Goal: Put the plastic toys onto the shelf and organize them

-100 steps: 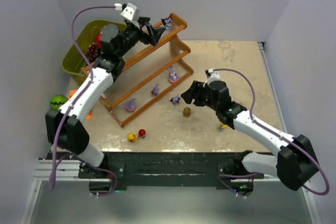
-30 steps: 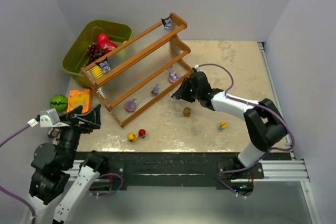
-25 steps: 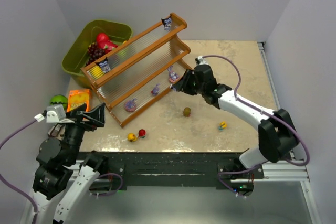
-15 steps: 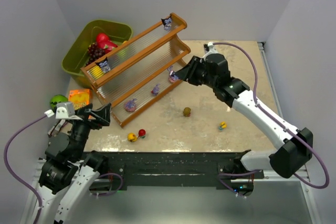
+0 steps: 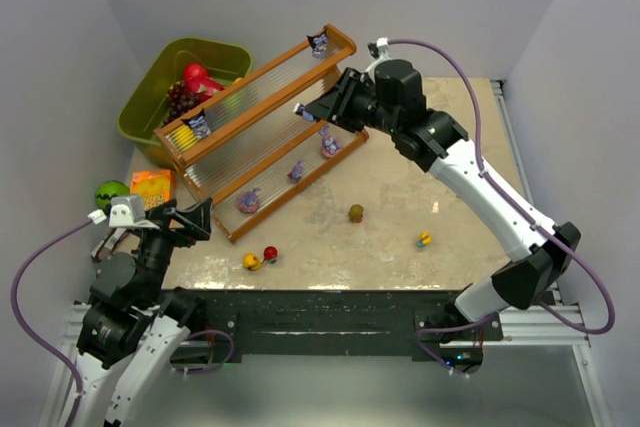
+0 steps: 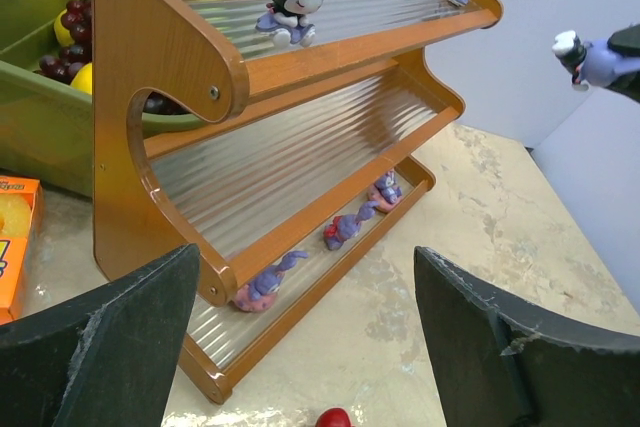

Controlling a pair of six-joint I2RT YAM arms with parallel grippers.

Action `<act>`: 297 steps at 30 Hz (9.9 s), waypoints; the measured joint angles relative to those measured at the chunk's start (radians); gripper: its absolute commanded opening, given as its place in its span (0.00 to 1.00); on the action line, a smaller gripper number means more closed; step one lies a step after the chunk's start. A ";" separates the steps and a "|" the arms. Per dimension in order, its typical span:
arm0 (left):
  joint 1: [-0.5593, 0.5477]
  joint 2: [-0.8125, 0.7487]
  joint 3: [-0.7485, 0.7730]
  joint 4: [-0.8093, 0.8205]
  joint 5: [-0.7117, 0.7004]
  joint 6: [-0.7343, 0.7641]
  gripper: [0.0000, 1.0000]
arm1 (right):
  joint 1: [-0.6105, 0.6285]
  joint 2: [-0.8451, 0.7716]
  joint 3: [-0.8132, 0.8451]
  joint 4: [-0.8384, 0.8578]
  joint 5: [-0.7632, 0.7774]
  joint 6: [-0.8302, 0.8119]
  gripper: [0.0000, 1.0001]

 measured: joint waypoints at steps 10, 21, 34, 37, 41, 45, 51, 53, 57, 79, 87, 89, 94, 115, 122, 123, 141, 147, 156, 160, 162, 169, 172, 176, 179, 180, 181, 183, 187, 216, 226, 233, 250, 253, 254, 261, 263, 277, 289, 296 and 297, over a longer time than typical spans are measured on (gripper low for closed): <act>0.000 -0.002 0.000 0.000 -0.013 0.000 0.92 | 0.022 0.146 0.229 -0.068 -0.003 0.029 0.00; 0.000 -0.011 -0.004 0.001 -0.015 0.000 0.92 | 0.053 0.273 0.318 -0.079 0.019 0.115 0.00; 0.000 -0.017 -0.013 0.000 -0.018 -0.001 0.92 | 0.089 0.356 0.410 -0.085 0.074 0.250 0.00; 0.000 -0.018 -0.013 0.000 -0.018 -0.001 0.93 | 0.093 0.377 0.468 -0.114 0.097 0.258 0.00; 0.000 -0.018 -0.014 0.000 -0.018 -0.001 0.92 | 0.101 0.387 0.529 -0.148 0.142 0.258 0.00; 0.000 -0.018 -0.014 0.000 -0.018 -0.002 0.92 | 0.109 0.407 0.610 -0.193 0.193 0.257 0.00; 0.000 -0.018 -0.014 0.000 -0.025 -0.003 0.92 | 0.113 0.457 0.683 -0.233 0.228 0.257 0.00; 0.000 -0.018 -0.014 0.000 -0.027 -0.003 0.92 | 0.113 0.478 0.695 -0.247 0.235 0.257 0.00; 0.000 -0.017 -0.014 0.000 -0.033 -0.004 0.92 | 0.113 0.517 0.699 -0.271 0.248 0.259 0.00; 0.000 -0.018 -0.014 -0.002 -0.044 -0.005 0.92 | 0.113 0.578 0.740 -0.287 0.253 0.290 0.00; 0.000 -0.019 -0.014 -0.004 -0.045 -0.005 0.93 | 0.113 0.591 0.746 -0.263 0.253 0.298 0.00; 0.000 -0.019 -0.014 -0.005 -0.047 -0.005 0.93 | 0.113 0.598 0.747 -0.258 0.253 0.299 0.00; 0.000 -0.019 -0.014 -0.008 -0.048 -0.005 0.92 | 0.113 0.614 0.748 -0.251 0.253 0.299 0.00; 0.000 -0.027 -0.014 -0.008 -0.049 -0.005 0.92 | 0.113 0.627 0.750 -0.240 0.253 0.308 0.18; 0.000 -0.029 -0.014 -0.008 -0.051 -0.008 0.93 | 0.113 0.628 0.761 -0.253 0.254 0.307 0.23; 0.000 -0.030 -0.014 -0.008 -0.051 -0.008 0.92 | 0.113 0.628 0.764 -0.254 0.254 0.307 0.24; 0.000 -0.035 -0.014 -0.008 -0.059 -0.012 0.93 | 0.113 0.653 0.780 -0.243 0.252 0.307 0.31; 0.000 -0.035 -0.014 -0.008 -0.060 -0.012 0.93 | 0.113 0.653 0.780 -0.243 0.252 0.307 0.34; 0.000 -0.039 -0.014 -0.008 -0.066 -0.013 0.93 | 0.113 0.653 0.774 -0.232 0.244 0.315 0.41; 0.000 -0.039 -0.014 -0.009 -0.067 -0.013 0.93 | 0.113 0.652 0.739 -0.174 0.237 0.324 0.45; 0.000 -0.040 -0.014 -0.009 -0.067 -0.013 0.93 | 0.111 0.651 0.719 -0.138 0.233 0.332 0.46; 0.000 -0.041 -0.014 -0.009 -0.067 -0.013 0.93 | 0.109 0.651 0.692 -0.082 0.218 0.344 0.49; 0.000 -0.041 -0.014 -0.009 -0.067 -0.013 0.93 | 0.109 0.651 0.689 -0.074 0.217 0.345 0.50; 0.000 -0.041 -0.014 -0.009 -0.067 -0.014 0.93 | 0.109 0.644 0.673 -0.056 0.217 0.348 0.51; 0.000 -0.041 -0.014 -0.009 -0.067 -0.014 0.93 | 0.109 0.637 0.665 -0.052 0.217 0.348 0.52; 0.000 -0.041 -0.014 -0.009 -0.067 -0.014 0.93 | 0.109 0.636 0.664 -0.052 0.218 0.347 0.52; 0.000 -0.041 -0.014 -0.009 -0.067 -0.014 0.93 | 0.109 0.634 0.664 -0.050 0.218 0.346 0.52; 0.000 -0.041 -0.014 -0.009 -0.067 -0.014 0.93 | 0.109 0.630 0.660 -0.043 0.217 0.343 0.53; 0.000 -0.041 -0.014 -0.009 -0.067 -0.014 0.93 | 0.109 0.606 0.628 -0.022 0.218 0.333 0.53; 0.000 -0.042 -0.014 -0.010 -0.074 -0.015 0.93 | 0.109 0.461 0.413 0.250 0.166 -0.463 0.56; 0.000 -0.042 -0.014 -0.013 -0.085 -0.023 0.93 | 0.102 0.490 0.428 0.335 0.135 -0.564 0.56; 0.000 -0.042 -0.014 -0.016 -0.092 -0.023 0.93 | 0.075 0.552 0.456 0.359 0.068 -0.557 0.52; 0.000 -0.041 -0.014 -0.016 -0.093 -0.023 0.93 | 0.048 0.594 0.450 0.410 -0.023 -0.487 0.44; 0.000 -0.041 -0.014 -0.016 -0.093 -0.023 0.93 | 0.048 0.587 0.429 0.432 -0.026 -0.455 0.42; 0.000 -0.041 -0.014 -0.016 -0.093 -0.023 0.93 | 0.048 0.581 0.420 0.436 -0.027 -0.445 0.41; 0.000 -0.041 -0.014 -0.016 -0.093 -0.023 0.93 | 0.047 0.520 0.342 0.446 -0.029 -0.376 0.40; 0.000 -0.041 -0.014 -0.016 -0.093 -0.023 0.93 | 0.047 0.506 0.332 0.452 -0.031 -0.356 0.40; 0.000 -0.041 -0.014 -0.016 -0.094 -0.030 0.93 | 0.047 0.493 0.330 0.453 0.010 -0.315 0.09; 0.000 -0.041 -0.014 -0.016 -0.096 -0.030 0.93 | 0.045 0.535 0.383 0.429 0.017 -0.330 0.00; 0.000 -0.041 -0.014 -0.016 -0.097 -0.030 0.93 | 0.045 0.549 0.386 0.415 0.018 -0.330 0.00; 0.000 -0.041 -0.014 -0.016 -0.097 -0.030 0.93 | 0.045 0.549 0.386 0.415 0.018 -0.330 0.00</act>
